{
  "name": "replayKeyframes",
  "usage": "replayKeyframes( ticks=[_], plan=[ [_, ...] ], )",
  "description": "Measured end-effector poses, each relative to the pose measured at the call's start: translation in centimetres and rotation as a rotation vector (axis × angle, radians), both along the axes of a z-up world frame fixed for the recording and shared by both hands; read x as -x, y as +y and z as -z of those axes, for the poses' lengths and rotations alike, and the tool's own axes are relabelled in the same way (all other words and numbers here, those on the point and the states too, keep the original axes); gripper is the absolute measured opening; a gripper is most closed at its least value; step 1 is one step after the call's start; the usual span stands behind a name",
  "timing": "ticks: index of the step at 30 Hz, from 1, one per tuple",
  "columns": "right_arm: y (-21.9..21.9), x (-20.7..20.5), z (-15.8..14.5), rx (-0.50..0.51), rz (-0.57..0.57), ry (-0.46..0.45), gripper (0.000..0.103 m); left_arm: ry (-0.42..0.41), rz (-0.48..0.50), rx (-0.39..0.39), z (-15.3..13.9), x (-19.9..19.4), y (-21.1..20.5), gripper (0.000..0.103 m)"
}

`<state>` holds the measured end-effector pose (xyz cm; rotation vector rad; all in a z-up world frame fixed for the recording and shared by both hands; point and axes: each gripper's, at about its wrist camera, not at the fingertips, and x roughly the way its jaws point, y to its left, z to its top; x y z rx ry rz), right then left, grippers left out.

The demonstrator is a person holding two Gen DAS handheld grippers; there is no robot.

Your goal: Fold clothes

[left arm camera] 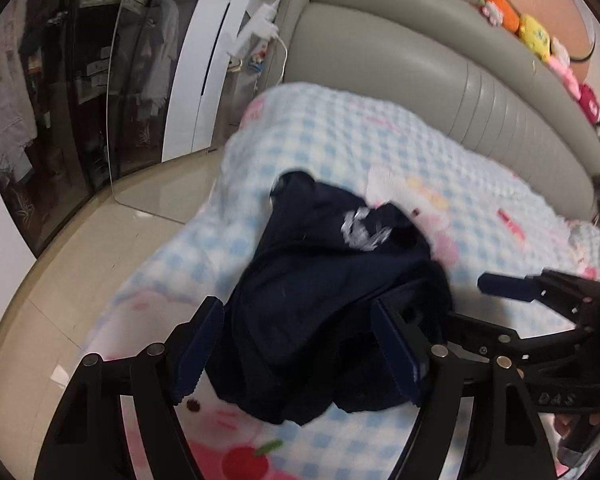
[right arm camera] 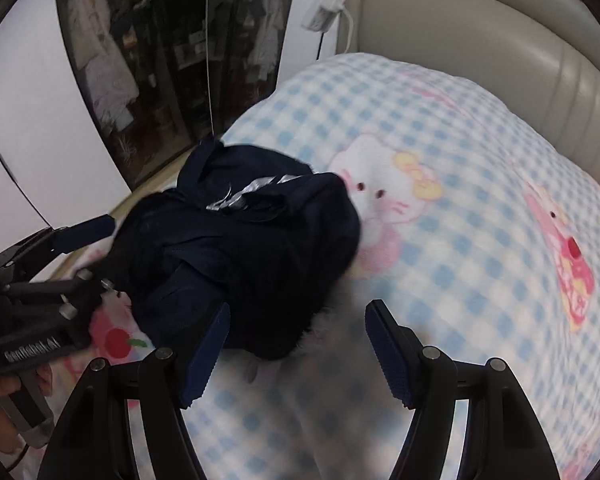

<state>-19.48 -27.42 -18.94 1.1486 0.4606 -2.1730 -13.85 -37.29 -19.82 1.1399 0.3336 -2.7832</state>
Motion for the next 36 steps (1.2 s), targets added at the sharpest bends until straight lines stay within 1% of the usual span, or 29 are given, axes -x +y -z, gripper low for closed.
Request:
replayKeyframes(
  ticks=[1, 2, 3, 4, 5, 6, 7, 8, 9, 11, 14, 16, 18, 21, 24, 27, 30, 32, 33, 34, 35, 36],
  plan=[
    [-0.8, 0.2, 0.8, -0.018, -0.011, 0.004, 0.070, -0.015, -0.007, 0.036, 0.9, 0.9, 0.1, 0.073],
    [-1.4, 0.7, 1.8, -0.046, -0.015, -0.001, 0.070, -0.026, -0.009, 0.045, 1.7, 1.6, 0.1, 0.065],
    [-1.9, 1.2, 2.7, -0.069, -0.017, -0.015, 0.069, -0.032, -0.003, 0.018, 2.1, 2.0, 0.1, 0.051],
    [-2.0, 1.7, 3.5, -0.067, -0.015, -0.059, 0.056, -0.038, 0.003, -0.008, 2.5, 2.3, 0.1, 0.032],
    [-1.6, 1.9, 3.8, -0.037, -0.012, -0.112, 0.035, -0.027, 0.018, -0.026, 2.5, 2.2, 0.4, 0.026],
    [-1.0, 1.5, 3.3, -0.006, -0.021, -0.134, 0.010, 0.006, 0.044, -0.036, 1.8, 1.5, 0.8, 0.021],
    [-0.4, 1.1, 2.9, 0.025, -0.030, -0.157, 0.008, 0.042, 0.073, -0.048, 1.0, 0.5, 1.3, 0.016],
    [0.2, 0.7, 2.4, 0.056, -0.039, -0.179, 0.006, 0.072, 0.101, -0.068, 0.2, -0.4, 1.6, 0.014],
    [0.8, 0.2, 1.8, 0.081, -0.052, -0.192, 0.006, 0.092, 0.132, -0.105, -0.7, -1.2, 1.8, 0.011],
    [2.2, -1.5, -0.3, 0.092, -0.096, -0.155, 0.006, 0.140, 0.196, -0.154, -2.9, -2.9, 3.0, 0.011],
    [5.2, -4.3, -4.0, 0.103, -0.146, -0.101, 0.005, 0.196, 0.309, -0.150, -6.7, -5.1, 6.6, 0.011],
    [7.8, -6.1, -6.4, 0.097, -0.163, -0.061, 0.005, 0.232, 0.385, -0.168, -9.2, -6.4, 8.9, 0.011],
    [11.4, -7.7, -8.6, 0.094, -0.161, -0.040, 0.005, 0.264, 0.462, -0.190, -11.6, -7.5, 11.6, 0.011],
    [16.8, -10.1, -11.8, 0.089, -0.154, -0.005, 0.005, 0.296, 0.568, -0.191, -14.2, -8.8, 16.1, 0.011],
    [23.5, -12.5, -14.5, 0.099, -0.081, 0.025, 0.005, 0.308, 0.685, -0.241, -16.3, -9.0, 21.0, 0.011],
    [29.9, -14.6, -17.0, 0.113, 0.008, 0.063, 0.005, 0.319, 0.809, -0.271, -18.9, -8.9, 26.3, 0.011],
    [36.3, -16.5, -19.7, 0.152, 0.106, 0.137, 0.005, 0.364, 0.897, -0.262, -22.1, -9.3, 30.7, 0.011],
    [40.6, -17.7, -21.5, 0.188, 0.190, 0.198, 0.005, 0.384, 0.927, -0.238, -23.4, -9.9, 32.7, 0.011],
    [42.7, -18.3, -22.1, 0.205, 0.231, 0.221, 0.006, 0.376, 0.941, -0.228, -23.4, -10.3, 33.4, 0.011],
    [44.6, -18.7, -22.1, 0.205, 0.263, 0.221, 0.006, 0.355, 0.950, -0.215, -23.0, -10.6, 33.9, 0.011],
    [46.3, -19.0, -21.5, 0.192, 0.290, 0.202, 0.006, 0.318, 0.953, -0.197, -22.1, -10.7, 34.3, 0.011],
    [47.8, -19.2, -20.2, 0.172, 0.311, 0.167, 0.006, 0.271, 0.949, -0.174, -20.9, -10.6, 34.8, 0.011]
  ],
)
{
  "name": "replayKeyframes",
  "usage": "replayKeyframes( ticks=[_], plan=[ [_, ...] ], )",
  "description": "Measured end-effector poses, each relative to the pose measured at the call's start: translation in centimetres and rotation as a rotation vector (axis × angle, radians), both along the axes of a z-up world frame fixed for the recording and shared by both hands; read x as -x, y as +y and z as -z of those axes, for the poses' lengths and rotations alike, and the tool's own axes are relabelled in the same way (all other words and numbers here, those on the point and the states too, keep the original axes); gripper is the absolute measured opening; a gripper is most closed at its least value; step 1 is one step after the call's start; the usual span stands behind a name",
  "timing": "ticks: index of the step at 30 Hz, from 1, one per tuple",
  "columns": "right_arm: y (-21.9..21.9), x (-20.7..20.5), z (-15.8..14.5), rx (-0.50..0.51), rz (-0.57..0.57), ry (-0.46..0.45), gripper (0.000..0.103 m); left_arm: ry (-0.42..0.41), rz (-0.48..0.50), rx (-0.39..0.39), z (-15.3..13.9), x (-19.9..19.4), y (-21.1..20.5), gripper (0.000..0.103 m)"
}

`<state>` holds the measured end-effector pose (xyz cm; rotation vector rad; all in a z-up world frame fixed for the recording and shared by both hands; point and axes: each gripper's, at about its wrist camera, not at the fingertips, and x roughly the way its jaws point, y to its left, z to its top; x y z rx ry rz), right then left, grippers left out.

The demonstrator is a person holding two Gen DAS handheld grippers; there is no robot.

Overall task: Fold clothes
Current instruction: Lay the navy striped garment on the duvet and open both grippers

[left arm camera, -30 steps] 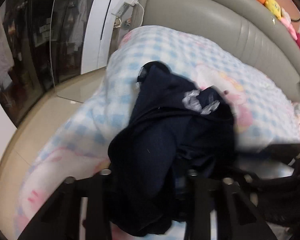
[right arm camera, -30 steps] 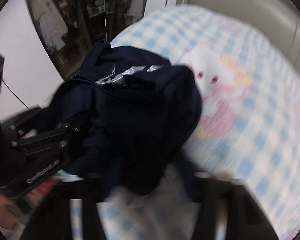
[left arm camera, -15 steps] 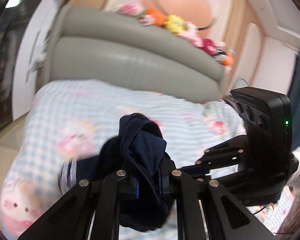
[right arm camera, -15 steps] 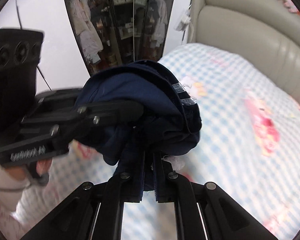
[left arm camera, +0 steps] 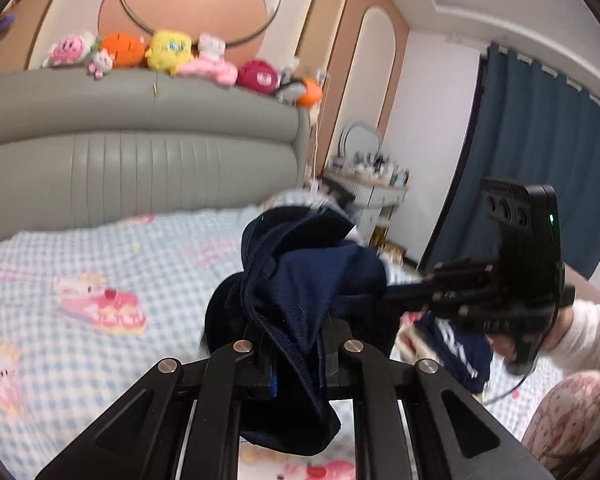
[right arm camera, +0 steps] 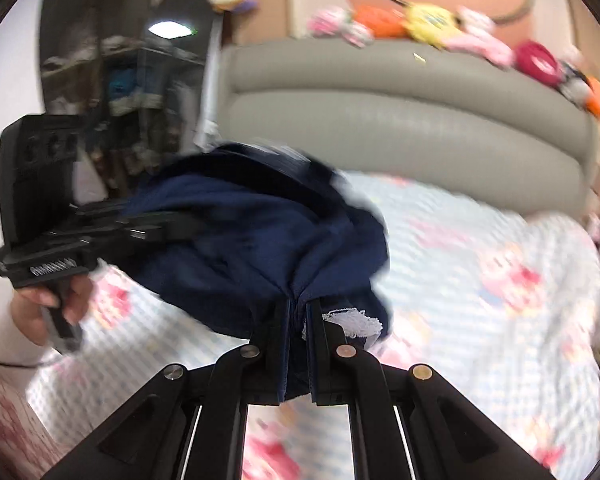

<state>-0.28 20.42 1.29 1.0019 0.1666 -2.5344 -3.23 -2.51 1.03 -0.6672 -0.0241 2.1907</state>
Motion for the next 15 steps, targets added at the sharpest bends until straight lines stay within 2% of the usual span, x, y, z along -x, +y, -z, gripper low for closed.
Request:
replayKeyframes(
  ticks=[2, 5, 7, 8, 10, 11, 13, 15],
  plan=[
    [2.7, -0.4, 3.5, -0.044, 0.039, -0.099, 0.006, -0.080, -0.023, 0.108, 3.7, 0.5, 0.8, 0.012],
    [5.7, -0.5, 9.7, -0.113, 0.086, -0.261, 0.006, -0.223, -0.083, 0.358, 11.2, 2.1, 1.7, 0.014],
    [6.4, -0.5, 12.4, -0.144, 0.097, -0.296, 0.006, -0.310, -0.128, 0.531, 16.2, 3.2, 2.1, 0.014],
    [6.8, -0.5, 13.8, -0.160, 0.103, -0.314, 0.006, -0.326, -0.145, 0.585, 17.7, 3.3, 2.1, 0.014],
    [7.5, -0.5, 16.6, -0.192, 0.114, -0.349, 0.006, -0.327, -0.162, 0.627, 19.4, 3.1, 1.8, 0.014],
    [7.6, -0.3, 17.9, -0.201, 0.117, -0.367, 0.006, -0.323, -0.166, 0.620, 19.7, 2.9, 1.6, 0.014],
    [7.0, 0.2, 20.0, -0.174, 0.104, -0.403, 0.006, -0.307, -0.165, 0.553, 19.1, 2.2, 0.7, 0.015],
    [5.6, 0.7, 22.3, -0.138, 0.091, -0.425, 0.007, -0.280, -0.182, 0.510, 18.2, 1.7, 0.1, 0.024]
  ],
)
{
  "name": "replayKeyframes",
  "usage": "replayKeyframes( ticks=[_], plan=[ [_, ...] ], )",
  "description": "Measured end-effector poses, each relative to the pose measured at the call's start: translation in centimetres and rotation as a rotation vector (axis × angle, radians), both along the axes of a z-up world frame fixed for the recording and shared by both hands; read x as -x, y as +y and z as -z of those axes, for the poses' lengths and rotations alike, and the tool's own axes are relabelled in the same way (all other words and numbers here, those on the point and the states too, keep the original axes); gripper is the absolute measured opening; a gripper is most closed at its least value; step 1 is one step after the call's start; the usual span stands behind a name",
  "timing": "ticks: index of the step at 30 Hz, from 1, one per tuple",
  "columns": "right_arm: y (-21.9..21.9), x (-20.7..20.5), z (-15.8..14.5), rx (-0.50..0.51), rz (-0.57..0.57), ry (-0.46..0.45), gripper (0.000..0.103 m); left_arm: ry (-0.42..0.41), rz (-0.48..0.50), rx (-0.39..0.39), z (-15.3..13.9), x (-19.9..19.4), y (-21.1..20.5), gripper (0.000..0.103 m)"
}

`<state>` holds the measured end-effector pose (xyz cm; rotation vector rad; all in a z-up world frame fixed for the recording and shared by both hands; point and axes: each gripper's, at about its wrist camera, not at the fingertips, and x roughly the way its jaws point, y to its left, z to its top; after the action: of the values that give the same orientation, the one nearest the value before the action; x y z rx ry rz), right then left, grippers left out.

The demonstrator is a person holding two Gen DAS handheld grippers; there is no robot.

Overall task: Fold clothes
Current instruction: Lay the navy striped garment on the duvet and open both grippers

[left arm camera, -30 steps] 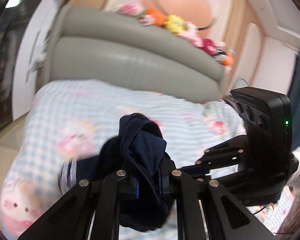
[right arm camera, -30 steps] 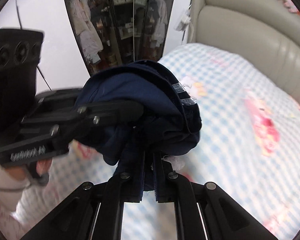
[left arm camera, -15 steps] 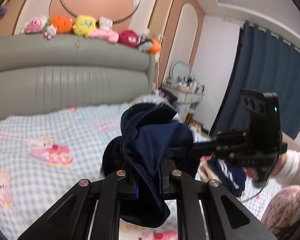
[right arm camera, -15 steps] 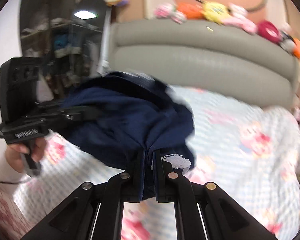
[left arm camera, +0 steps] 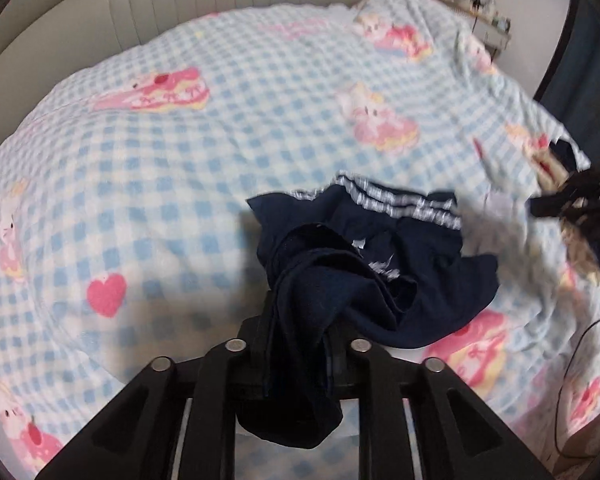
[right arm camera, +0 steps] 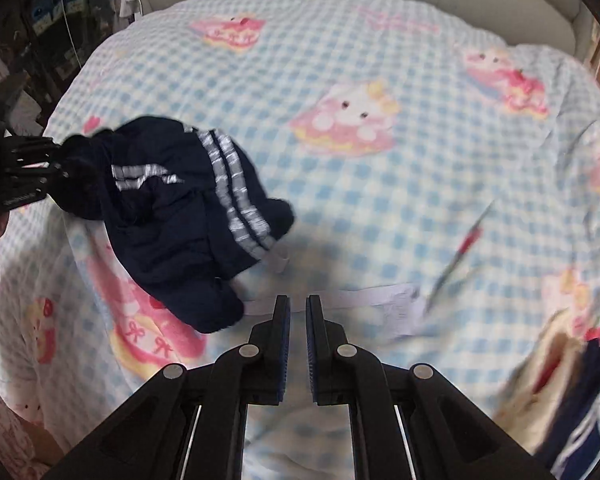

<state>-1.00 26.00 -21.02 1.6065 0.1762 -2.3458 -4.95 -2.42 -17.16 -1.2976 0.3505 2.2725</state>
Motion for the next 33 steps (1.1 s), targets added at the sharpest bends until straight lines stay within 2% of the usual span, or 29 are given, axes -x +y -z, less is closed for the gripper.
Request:
replayKeyframes(
  ticks=[2, 4, 7, 9, 10, 11, 13, 14, 15, 17, 19, 21, 22, 26, 29, 30, 31, 32, 33],
  plan=[
    [-1.7, 0.9, 1.5, 0.040, 0.002, 0.000, 0.009, 0.037, -0.039, 0.010, -0.7, -0.2, -0.6, 0.046],
    [-3.4, 1.8, 2.7, 0.077, 0.003, 0.000, 0.016, 0.074, -0.086, 0.022, -1.4, -0.1, -1.5, 0.050],
    [-5.5, 2.6, 5.3, 0.130, -0.035, -0.106, 0.021, 0.126, -0.171, 0.060, -1.7, 0.5, -2.7, 0.050],
    [-6.9, 1.3, 5.8, 0.231, -0.121, -0.180, 0.021, 0.123, -0.171, 0.048, -1.7, 0.4, -3.4, 0.050],
    [-7.5, 0.7, 6.0, 0.281, -0.164, -0.217, 0.021, 0.103, -0.146, 0.009, -1.6, 0.3, -3.4, 0.050],
    [-8.1, 0.0, 6.2, 0.354, -0.207, -0.262, 0.021, 0.063, -0.098, -0.072, -1.4, -0.2, -3.3, 0.050],
    [-8.8, -1.1, 5.8, 0.593, -0.281, -0.381, 0.021, -0.044, -0.001, -0.275, -0.5, -1.2, -2.7, 0.050],
    [-9.2, -1.6, 5.4, 0.645, -0.312, -0.406, 0.021, -0.114, 0.036, -0.381, 0.4, -1.6, -2.3, 0.050],
    [-9.5, -2.0, 4.8, 0.640, -0.338, -0.393, 0.021, -0.164, 0.071, -0.432, 1.4, -2.1, -1.5, 0.050],
    [-9.5, -2.5, 3.3, 0.529, -0.355, -0.305, 0.021, -0.209, 0.141, -0.399, 3.5, -3.2, 0.6, 0.049],
    [-8.4, -2.2, 2.6, 0.383, -0.296, -0.217, 0.024, -0.226, 0.208, -0.364, 4.7, -4.2, 2.2, 0.049],
    [-6.9, -1.6, 2.8, 0.232, -0.208, -0.149, 0.024, -0.261, 0.245, -0.393, 5.5, -4.7, 3.3, 0.049],
    [-6.3, -1.3, 3.3, 0.199, -0.174, -0.141, 0.024, -0.270, 0.253, -0.406, 5.7, -4.8, 3.7, 0.050],
    [-5.3, -0.6, 5.3, 0.208, -0.072, -0.185, 0.024, -0.308, 0.234, -0.370, 7.3, -4.5, 6.1, 0.050],
    [-5.1, -0.4, 6.2, 0.196, -0.035, -0.190, 0.024, -0.334, 0.235, -0.308, 8.8, -4.9, 7.9, 0.049],
    [-5.1, -0.3, 6.3, 0.185, -0.032, -0.186, 0.025, -0.337, 0.262, -0.279, 9.5, -5.1, 8.6, 0.045],
    [-4.9, -0.2, 6.2, 0.178, -0.023, -0.177, 0.026, -0.340, 0.278, -0.251, 10.0, -5.3, 9.1, 0.019],
    [-4.6, -0.1, 6.1, 0.176, -0.012, -0.167, 0.027, -0.345, 0.274, -0.248, 10.2, -5.3, 8.9, 0.012],
    [-4.3, 0.0, 5.9, 0.181, 0.001, -0.158, 0.028, -0.353, 0.261, -0.268, 10.0, -5.2, 8.3, 0.010]
  ],
)
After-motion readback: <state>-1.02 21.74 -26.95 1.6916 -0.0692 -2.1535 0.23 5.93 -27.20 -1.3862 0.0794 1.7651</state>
